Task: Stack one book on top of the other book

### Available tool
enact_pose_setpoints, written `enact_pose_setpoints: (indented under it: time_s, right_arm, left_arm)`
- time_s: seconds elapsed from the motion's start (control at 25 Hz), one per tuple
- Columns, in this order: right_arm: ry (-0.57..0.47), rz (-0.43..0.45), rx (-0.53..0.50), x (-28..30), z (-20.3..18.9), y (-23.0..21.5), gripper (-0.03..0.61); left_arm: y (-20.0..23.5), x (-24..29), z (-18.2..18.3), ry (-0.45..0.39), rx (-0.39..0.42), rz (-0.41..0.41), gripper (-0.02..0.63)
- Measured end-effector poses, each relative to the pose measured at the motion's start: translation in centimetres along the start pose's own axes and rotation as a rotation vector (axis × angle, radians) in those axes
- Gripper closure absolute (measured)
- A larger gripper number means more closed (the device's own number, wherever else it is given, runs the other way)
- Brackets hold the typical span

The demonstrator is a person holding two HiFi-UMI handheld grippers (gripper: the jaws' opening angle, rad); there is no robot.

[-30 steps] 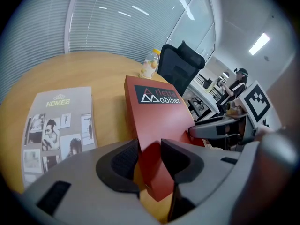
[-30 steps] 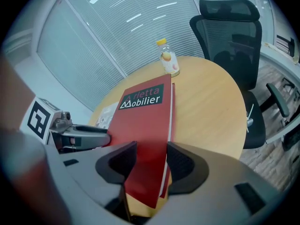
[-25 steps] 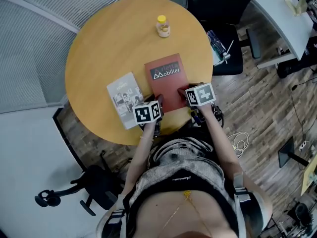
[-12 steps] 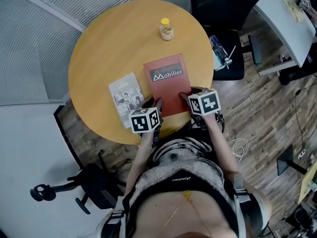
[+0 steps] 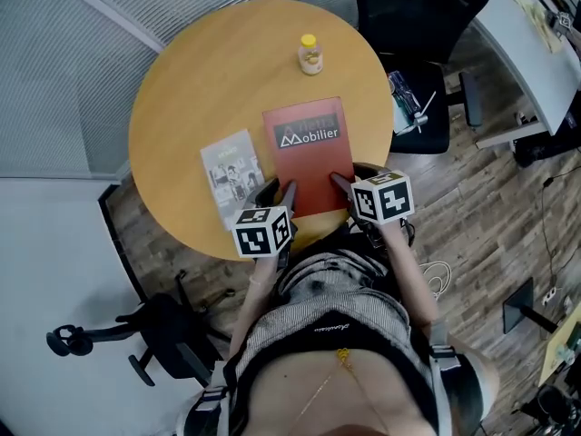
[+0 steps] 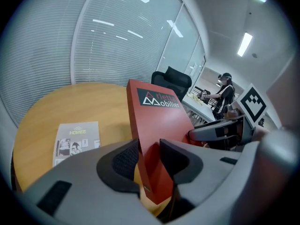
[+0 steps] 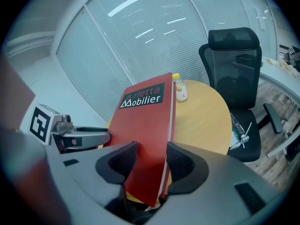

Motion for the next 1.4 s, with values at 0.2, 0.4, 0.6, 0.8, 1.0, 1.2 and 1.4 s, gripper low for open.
enact_pose_setpoints:
  time_s: [0.2, 0.4, 0.6, 0.8, 1.0, 1.2, 1.4]
  right_arm:
    - [-0.015, 0.012, -0.006, -0.9, 0.5, -0.1, 0.370]
    - [-0.024, 0.023, -0.031, -1.5, 0.9, 0.0, 0.370]
    - [-0.035, 0.036, -0.047, -2.2, 1.2, 0.1, 0.370]
    - [-0.046, 0.046, -0.055, -2.7, 1.4, 0.2, 0.370]
    - [-0.043, 0.049, -0.067, -2.8, 1.4, 0.1, 0.370]
    - [-0.038, 0.060, -0.076, -2.8, 1.6, 0.0, 0.371]
    - [-0.036, 0.074, -0.084, -2.8, 1.7, -0.2, 0.371]
  left_arm:
    - [-0.8, -0.5, 0.7, -0.030, 0.006, 0.008, 0.466]
    - [-1.3, -1.1, 1.0, -0.050, -0.002, 0.018, 0.469]
    - [-1.8, -1.7, 1.3, -0.070, -0.005, 0.028, 0.474]
    - [-2.2, -2.1, 1.6, -0.088, -0.005, 0.039, 0.479]
    - [-2.4, -2.1, 1.5, -0.091, -0.015, 0.047, 0.480]
    - [-2.5, -2.1, 1.6, -0.095, -0.026, 0.060, 0.482]
    - [-2.7, -2.1, 1.7, -0.108, -0.031, 0.076, 0.485]
Point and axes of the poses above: the fingertips, and each gripper's own axes: x forward along the fingers, y to its left, z out of its top, the point moved 1 cm from there along -x, backward along the fingers, and after that the axes turned 3 degrees about y, right-handed, at the moved point
